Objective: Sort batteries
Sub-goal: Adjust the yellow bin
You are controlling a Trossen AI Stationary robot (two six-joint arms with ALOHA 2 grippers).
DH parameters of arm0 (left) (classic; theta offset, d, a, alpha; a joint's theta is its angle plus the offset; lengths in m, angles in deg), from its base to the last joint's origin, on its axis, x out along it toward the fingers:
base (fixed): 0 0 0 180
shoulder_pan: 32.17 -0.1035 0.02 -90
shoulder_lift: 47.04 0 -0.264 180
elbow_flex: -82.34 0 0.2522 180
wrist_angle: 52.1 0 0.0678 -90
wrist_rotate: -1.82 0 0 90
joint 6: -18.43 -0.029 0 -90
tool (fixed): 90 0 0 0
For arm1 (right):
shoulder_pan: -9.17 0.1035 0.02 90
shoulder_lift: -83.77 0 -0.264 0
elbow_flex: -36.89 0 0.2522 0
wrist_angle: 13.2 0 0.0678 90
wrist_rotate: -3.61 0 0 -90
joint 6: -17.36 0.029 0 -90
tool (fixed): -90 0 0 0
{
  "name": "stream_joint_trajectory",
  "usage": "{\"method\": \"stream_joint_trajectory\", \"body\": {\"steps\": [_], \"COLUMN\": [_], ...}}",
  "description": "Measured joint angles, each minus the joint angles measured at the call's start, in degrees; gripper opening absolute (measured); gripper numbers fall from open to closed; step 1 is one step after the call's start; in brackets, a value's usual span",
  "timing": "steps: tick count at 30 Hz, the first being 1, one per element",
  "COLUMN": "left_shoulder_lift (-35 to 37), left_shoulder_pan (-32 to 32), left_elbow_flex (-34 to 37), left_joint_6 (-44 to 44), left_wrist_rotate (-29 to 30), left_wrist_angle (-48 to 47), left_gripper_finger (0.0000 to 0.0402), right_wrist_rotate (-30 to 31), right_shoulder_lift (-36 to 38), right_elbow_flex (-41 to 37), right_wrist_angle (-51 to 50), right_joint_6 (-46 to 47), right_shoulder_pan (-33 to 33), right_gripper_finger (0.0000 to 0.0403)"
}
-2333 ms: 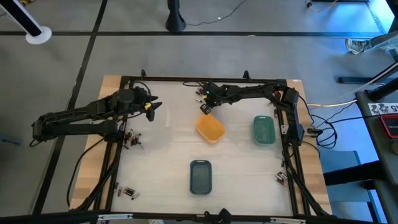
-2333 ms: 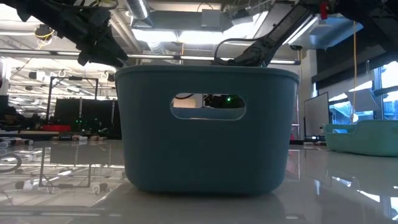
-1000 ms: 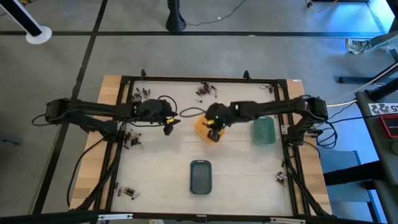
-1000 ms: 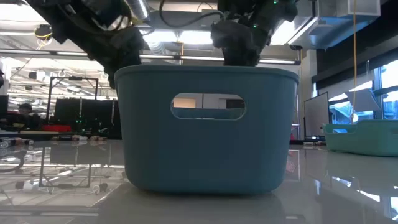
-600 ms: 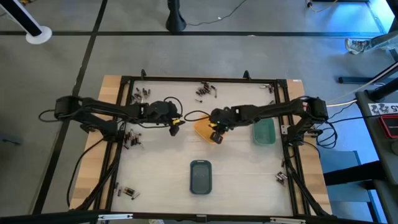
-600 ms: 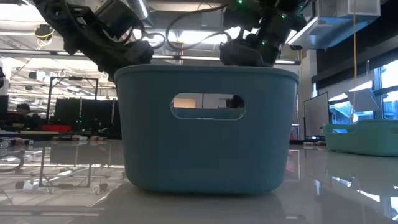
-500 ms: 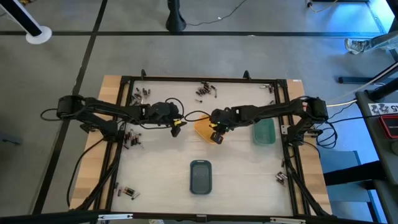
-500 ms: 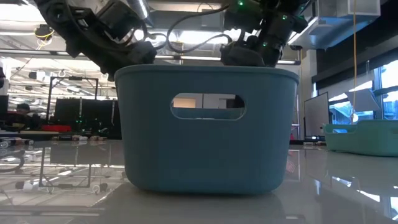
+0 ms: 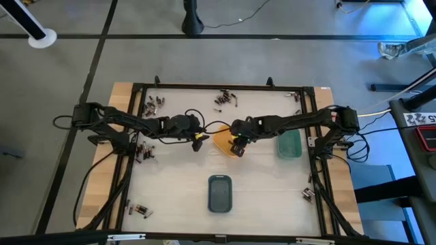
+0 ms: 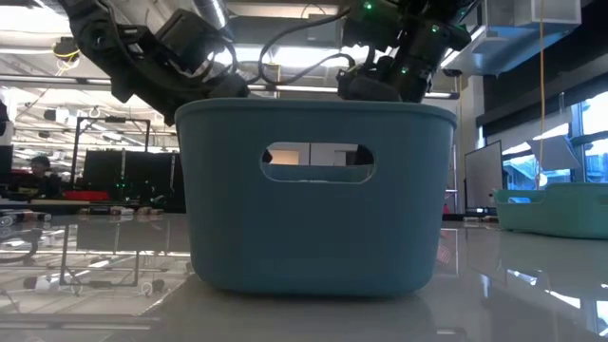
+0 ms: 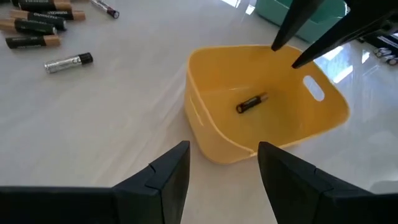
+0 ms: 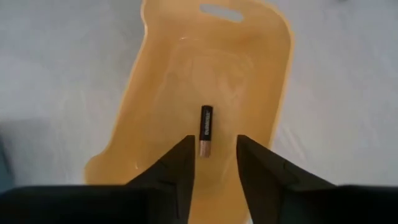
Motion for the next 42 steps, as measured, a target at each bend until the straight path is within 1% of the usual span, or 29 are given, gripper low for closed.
{"method": "stream_joint_trajectory", "body": {"steps": [2, 5, 7, 9, 11, 12, 13, 16, 20, 25, 33, 42], "left_shoulder_lift": [0.4, 0.7, 0.7, 0.7, 0.7, 0.7, 0.7, 0.7, 0.7, 0.7, 0.7, 0.7], "left_shoulder_pan": [0.0, 0.0, 0.0, 0.0, 0.0, 0.0, 0.0, 0.0, 0.0, 0.0, 0.0, 0.0], "left_elbow_flex": [0.0, 0.0, 0.0, 0.0, 0.0, 0.0, 0.0, 0.0, 0.0, 0.0, 0.0, 0.0], "left_joint_6": [-0.4, -1.3, -1.3, -0.7, -0.4, -0.4, -0.4, -0.2, 0.0, 0.1, 0.1, 0.7], "left_wrist_rotate": [0.0, 0.0, 0.0, 0.0, 0.0, 0.0, 0.0, 0.0, 0.0, 0.0, 0.0, 0.0], "left_wrist_angle": [-0.2, -0.2, -1.3, -3.2, -5.5, -6.4, -7.0, -8.0, -8.0, -8.0, -7.9, -7.9], "left_gripper_finger": [0.0178, 0.0178, 0.0178, 0.0178, 0.0178, 0.0178, 0.0178, 0.0178, 0.0178, 0.0178, 0.0178, 0.0178], "right_wrist_rotate": [1.5, 7.0, 10.1, 11.2, 10.9, 10.7, 10.0, 5.7, 4.3, 3.1, 0.7, -1.8], "right_shoulder_lift": [0.4, 2.5, 4.5, 5.8, 6.7, 6.8, 6.8, 6.4, 6.1, 6.2, 6.2, 5.4], "right_elbow_flex": [0.1, 0.3, 0.4, 0.0, -1.4, -2.4, -3.4, -6.6, -10.0, -10.8, -10.8, -10.8], "right_wrist_angle": [-0.3, -0.6, -2.5, -4.5, -5.2, -5.1, -4.7, -3.0, 0.1, 0.4, 5.1, 9.7], "right_joint_6": [-1.2, -2.3, -2.2, -1.9, -0.8, -0.4, 0.2, 2.9, 6.4, 9.9, 14.0, 17.3], "right_shoulder_pan": [0.0, 0.0, -0.2, -1.2, -2.5, -3.0, -3.5, -4.7, -3.8, -1.6, 3.0, 5.5], "right_gripper_finger": [0.0132, 0.0132, 0.0120, 0.0089, 0.0039, 0.0020, 0.0012, 0.0008, 0.0006, 0.0003, 0.0002, 0.0001]}}
